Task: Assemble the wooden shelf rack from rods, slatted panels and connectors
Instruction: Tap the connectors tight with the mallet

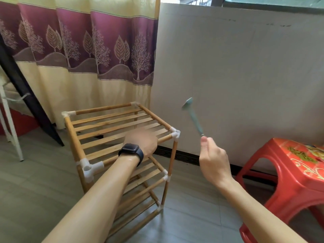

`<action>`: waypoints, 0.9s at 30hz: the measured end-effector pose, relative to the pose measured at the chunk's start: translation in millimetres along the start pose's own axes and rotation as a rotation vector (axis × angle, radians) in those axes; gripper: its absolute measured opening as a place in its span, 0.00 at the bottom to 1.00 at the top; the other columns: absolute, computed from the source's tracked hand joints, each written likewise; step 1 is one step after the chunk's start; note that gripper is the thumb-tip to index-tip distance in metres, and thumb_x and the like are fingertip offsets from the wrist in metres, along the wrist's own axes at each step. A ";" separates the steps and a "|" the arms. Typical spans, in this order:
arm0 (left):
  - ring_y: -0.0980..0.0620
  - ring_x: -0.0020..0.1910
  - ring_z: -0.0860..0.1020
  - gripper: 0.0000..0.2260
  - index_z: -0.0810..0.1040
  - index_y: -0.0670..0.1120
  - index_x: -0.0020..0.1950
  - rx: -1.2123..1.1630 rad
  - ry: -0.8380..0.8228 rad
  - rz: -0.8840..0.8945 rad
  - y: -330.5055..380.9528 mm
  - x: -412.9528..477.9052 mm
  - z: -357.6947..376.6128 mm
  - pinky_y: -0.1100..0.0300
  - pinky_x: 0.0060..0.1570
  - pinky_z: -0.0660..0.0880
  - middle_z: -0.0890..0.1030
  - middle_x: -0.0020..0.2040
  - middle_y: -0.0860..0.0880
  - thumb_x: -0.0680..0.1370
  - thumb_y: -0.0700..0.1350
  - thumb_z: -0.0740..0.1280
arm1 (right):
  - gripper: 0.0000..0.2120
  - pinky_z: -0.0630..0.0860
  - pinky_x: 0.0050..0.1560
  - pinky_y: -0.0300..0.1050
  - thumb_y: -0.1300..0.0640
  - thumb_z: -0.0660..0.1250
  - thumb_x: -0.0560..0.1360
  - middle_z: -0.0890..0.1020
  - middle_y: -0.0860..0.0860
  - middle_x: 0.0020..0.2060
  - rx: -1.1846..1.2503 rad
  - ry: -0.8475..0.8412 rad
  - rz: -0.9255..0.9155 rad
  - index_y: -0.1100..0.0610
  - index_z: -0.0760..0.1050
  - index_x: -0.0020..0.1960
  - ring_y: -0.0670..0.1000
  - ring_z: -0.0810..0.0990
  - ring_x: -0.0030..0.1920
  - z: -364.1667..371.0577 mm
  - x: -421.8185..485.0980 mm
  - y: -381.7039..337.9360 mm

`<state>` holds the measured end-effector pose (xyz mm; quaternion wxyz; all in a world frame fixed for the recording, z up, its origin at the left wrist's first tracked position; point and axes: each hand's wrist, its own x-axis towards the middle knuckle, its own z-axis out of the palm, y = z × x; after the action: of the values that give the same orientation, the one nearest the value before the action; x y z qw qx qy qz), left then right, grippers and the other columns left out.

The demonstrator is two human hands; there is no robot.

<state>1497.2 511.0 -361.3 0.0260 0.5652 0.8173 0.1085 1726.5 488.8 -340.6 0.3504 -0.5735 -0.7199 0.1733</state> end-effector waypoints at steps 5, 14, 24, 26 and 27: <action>0.47 0.76 0.63 0.22 0.74 0.49 0.69 0.031 0.007 0.031 1.1 -5.0 -3.4 0.41 0.72 0.60 0.65 0.77 0.47 0.83 0.55 0.48 | 0.22 0.69 0.45 0.53 0.44 0.44 0.85 0.80 0.53 0.43 -0.240 -0.245 0.117 0.52 0.70 0.43 0.57 0.74 0.43 7.1 -0.3 6.6; 0.53 0.67 0.71 0.19 0.68 0.63 0.73 0.003 -0.071 0.300 -80.1 -33.7 -37.5 0.55 0.61 0.73 0.65 0.77 0.60 0.82 0.58 0.54 | 0.24 0.70 0.43 0.54 0.43 0.47 0.84 0.78 0.53 0.36 -0.030 -0.112 0.055 0.55 0.66 0.37 0.59 0.75 0.42 13.7 12.2 -8.0; 0.50 0.78 0.57 0.26 0.54 0.58 0.81 0.369 0.004 -0.131 -244.6 -65.8 -94.8 0.44 0.75 0.52 0.59 0.80 0.53 0.82 0.56 0.51 | 0.23 0.69 0.41 0.52 0.43 0.47 0.84 0.77 0.53 0.37 -0.075 -0.271 0.014 0.53 0.67 0.36 0.59 0.76 0.43 57.3 5.6 -33.2; 0.46 0.78 0.59 0.26 0.54 0.53 0.81 0.339 0.008 -0.257 -246.9 -58.1 -97.7 0.40 0.74 0.54 0.60 0.80 0.50 0.84 0.57 0.51 | 0.23 0.69 0.41 0.52 0.43 0.47 0.84 0.78 0.53 0.36 -0.084 -0.284 -0.013 0.54 0.68 0.37 0.59 0.76 0.42 62.0 5.6 -40.3; 0.45 0.77 0.60 0.26 0.57 0.52 0.81 0.293 0.010 -0.267 -238.4 -54.5 -97.4 0.39 0.74 0.55 0.62 0.79 0.49 0.84 0.58 0.51 | 0.23 0.69 0.41 0.52 0.43 0.47 0.84 0.78 0.53 0.36 -0.084 -0.289 -0.028 0.54 0.68 0.37 0.58 0.75 0.41 64.0 5.2 -43.6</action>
<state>1281.8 365.4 -320.0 -0.0462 0.4489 0.8923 -0.0132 1650.2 491.1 -355.1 0.2212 -0.5466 -0.7774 0.2190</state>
